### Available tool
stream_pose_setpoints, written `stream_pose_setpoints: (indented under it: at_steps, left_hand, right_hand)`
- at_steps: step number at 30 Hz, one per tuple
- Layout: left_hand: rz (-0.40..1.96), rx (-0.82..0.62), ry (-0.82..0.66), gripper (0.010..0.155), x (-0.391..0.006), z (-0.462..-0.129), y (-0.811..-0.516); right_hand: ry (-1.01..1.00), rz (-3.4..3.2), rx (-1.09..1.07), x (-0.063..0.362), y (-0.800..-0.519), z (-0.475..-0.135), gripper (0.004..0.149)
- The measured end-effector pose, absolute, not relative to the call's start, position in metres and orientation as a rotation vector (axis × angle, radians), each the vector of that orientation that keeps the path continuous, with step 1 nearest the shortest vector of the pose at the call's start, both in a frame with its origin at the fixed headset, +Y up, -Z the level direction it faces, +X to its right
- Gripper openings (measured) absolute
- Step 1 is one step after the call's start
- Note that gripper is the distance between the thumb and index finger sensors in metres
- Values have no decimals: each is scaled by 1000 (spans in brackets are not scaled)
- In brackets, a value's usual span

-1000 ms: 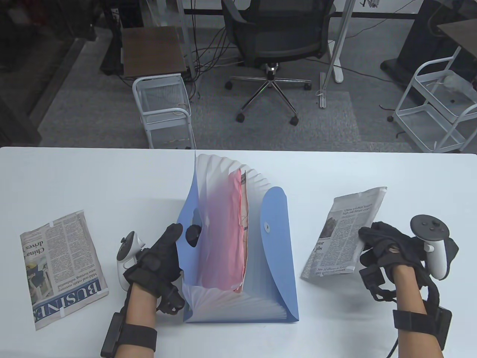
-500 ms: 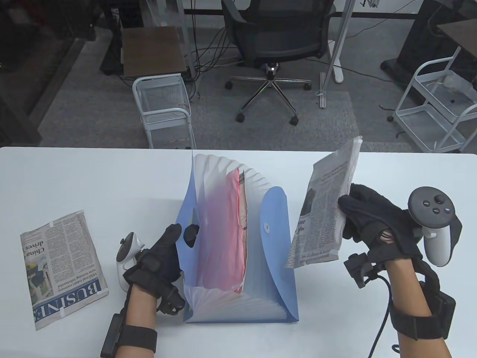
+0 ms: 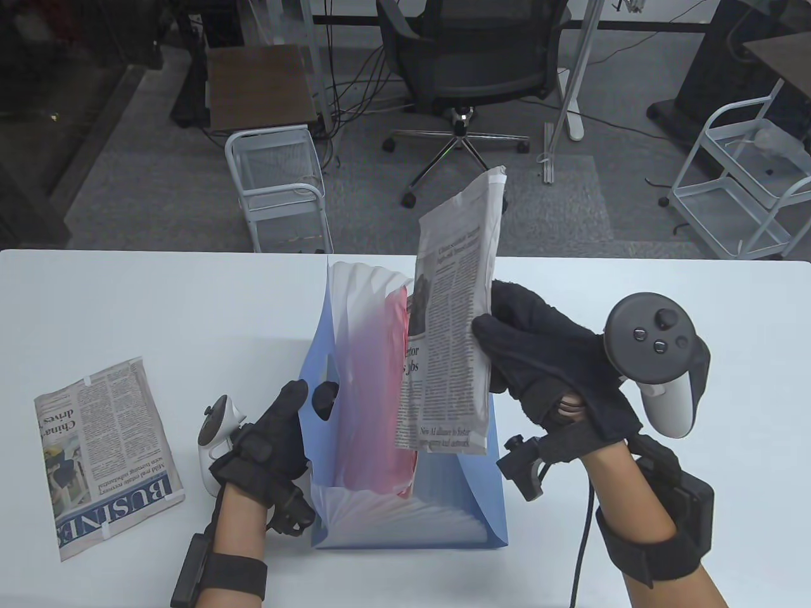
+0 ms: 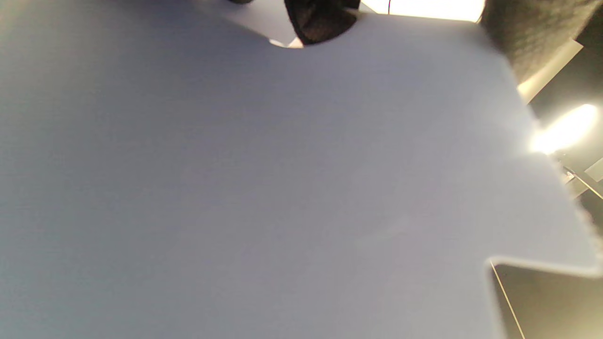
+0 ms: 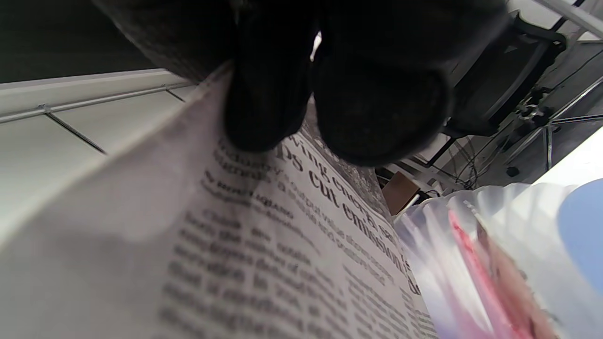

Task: Sort materials into accordion folder compartments

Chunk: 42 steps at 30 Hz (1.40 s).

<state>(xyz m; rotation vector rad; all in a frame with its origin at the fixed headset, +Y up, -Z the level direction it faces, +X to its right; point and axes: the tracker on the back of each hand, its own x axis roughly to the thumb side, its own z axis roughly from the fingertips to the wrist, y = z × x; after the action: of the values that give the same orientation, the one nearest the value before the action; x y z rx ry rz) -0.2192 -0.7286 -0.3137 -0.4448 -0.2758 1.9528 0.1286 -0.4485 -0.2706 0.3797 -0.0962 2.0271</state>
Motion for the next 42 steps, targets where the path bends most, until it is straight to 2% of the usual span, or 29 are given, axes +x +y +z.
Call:
stream_pose_setpoints:
  at_steps: [6, 16, 26, 42]
  left_hand:
    - [1962, -444, -276, 74, -219, -313, -728]
    - [1963, -444, -277, 74, -220, -313, -728]
    - [1961, -447, -280, 74, -221, -314, -727]
    - [1953, -445, -282, 73, -221, -314, -727]
  right_hand:
    - [-81, 2058, 388, 104, -449, -278, 49]
    - [63, 2167, 387, 69, -481, -293, 49]
    - [148, 2251, 382, 50, -493, -299, 50]
    - [282, 2477, 269, 11, -531, -330, 51]
